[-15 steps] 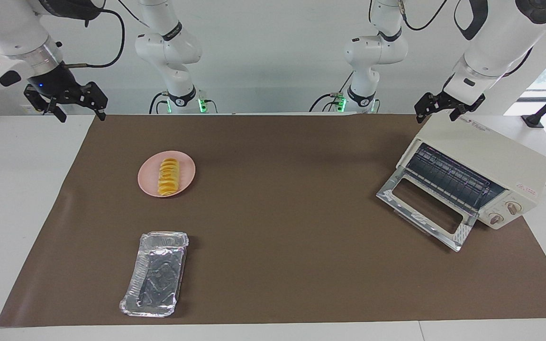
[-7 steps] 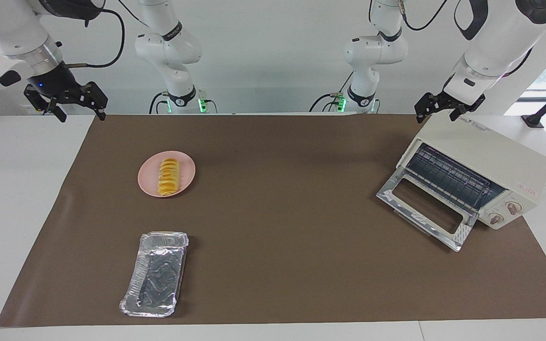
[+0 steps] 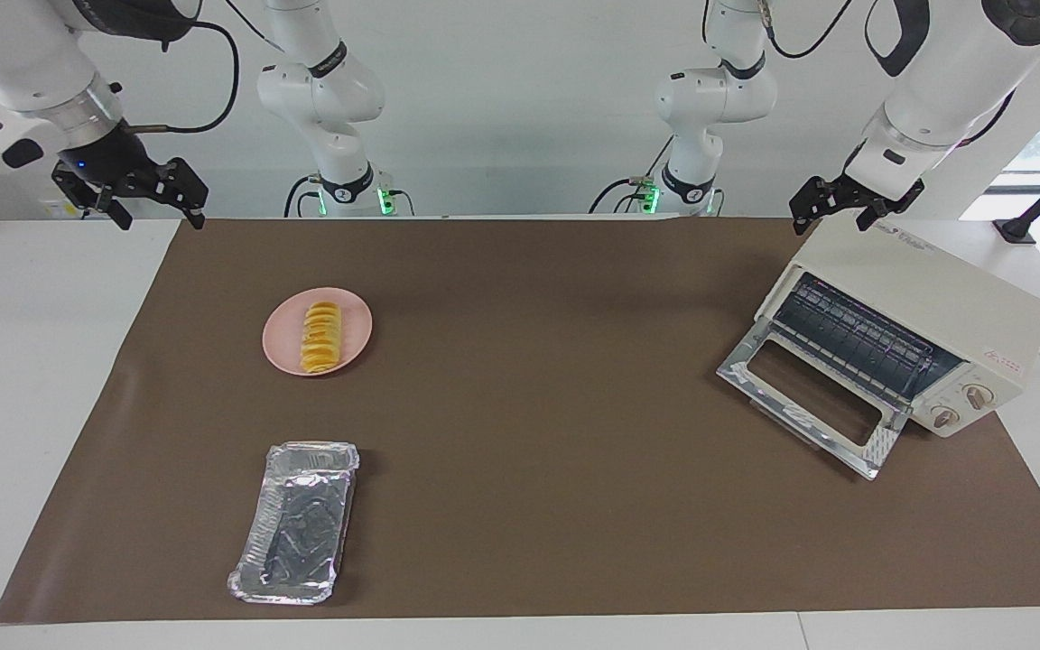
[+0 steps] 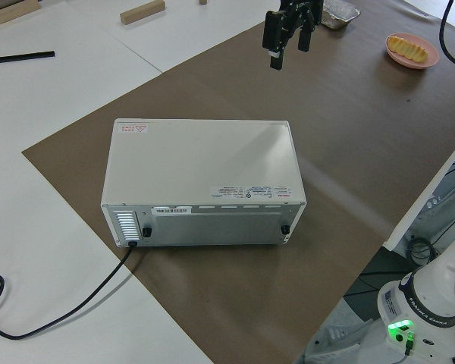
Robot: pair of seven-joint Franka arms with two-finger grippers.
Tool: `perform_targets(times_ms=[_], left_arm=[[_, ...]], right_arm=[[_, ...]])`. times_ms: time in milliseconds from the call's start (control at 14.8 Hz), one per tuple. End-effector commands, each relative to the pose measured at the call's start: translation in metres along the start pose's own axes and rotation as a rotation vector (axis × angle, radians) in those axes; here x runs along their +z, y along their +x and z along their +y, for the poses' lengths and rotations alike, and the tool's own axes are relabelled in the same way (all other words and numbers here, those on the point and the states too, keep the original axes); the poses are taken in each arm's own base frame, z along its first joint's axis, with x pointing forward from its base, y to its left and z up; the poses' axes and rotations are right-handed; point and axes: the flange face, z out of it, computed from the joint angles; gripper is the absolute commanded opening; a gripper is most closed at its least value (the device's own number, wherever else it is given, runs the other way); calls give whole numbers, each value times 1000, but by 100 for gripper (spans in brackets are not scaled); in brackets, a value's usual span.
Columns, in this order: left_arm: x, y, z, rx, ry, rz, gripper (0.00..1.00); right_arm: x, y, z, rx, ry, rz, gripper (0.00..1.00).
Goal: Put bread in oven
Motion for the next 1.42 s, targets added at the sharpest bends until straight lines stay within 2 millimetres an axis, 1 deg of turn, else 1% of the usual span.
perform_targets(times_ms=[0, 135, 203, 271, 338, 474, 609, 812, 947, 1082, 1285, 1353], left_arm=[[0, -10, -2, -2, -12, -4, 100], [0, -10, -2, -2, -12, -4, 100], [0, -10, -2, -2, -12, -4, 100], [0, -10, -2, -2, -12, -4, 100], [0, -10, -2, -2, -12, -5, 100], [0, -10, -2, -2, -12, -4, 100], [0, -10, -2, -2, -12, -4, 100], [0, -10, -2, -2, -12, -5, 100], [0, -10, -2, -2, -12, -4, 100], [0, -10, -2, -2, -12, -5, 100], [0, -10, -2, -2, -12, -4, 100], [0, -10, -2, -2, -12, -5, 100]], right_arm=[[37, -15, -44, -16, 3, 59, 100], [64, -11, -76, -14, 1, 75, 100], [75, -11, -89, -13, 1, 78, 100], [81, -8, -101, -2, 1, 93, 100], [87, -4, -110, 6, 1, 95, 100], [114, 3, -123, 1, -5, 57, 100], [137, 6, -129, -14, -9, 41, 100], [182, 5, -128, -35, -8, 49, 100], [214, 7, -123, -74, -6, 77, 100], [229, 12, -121, -140, -7, 115, 100], [249, 16, -121, -148, -9, 121, 100], [258, 15, -119, -151, -11, 126, 100]])
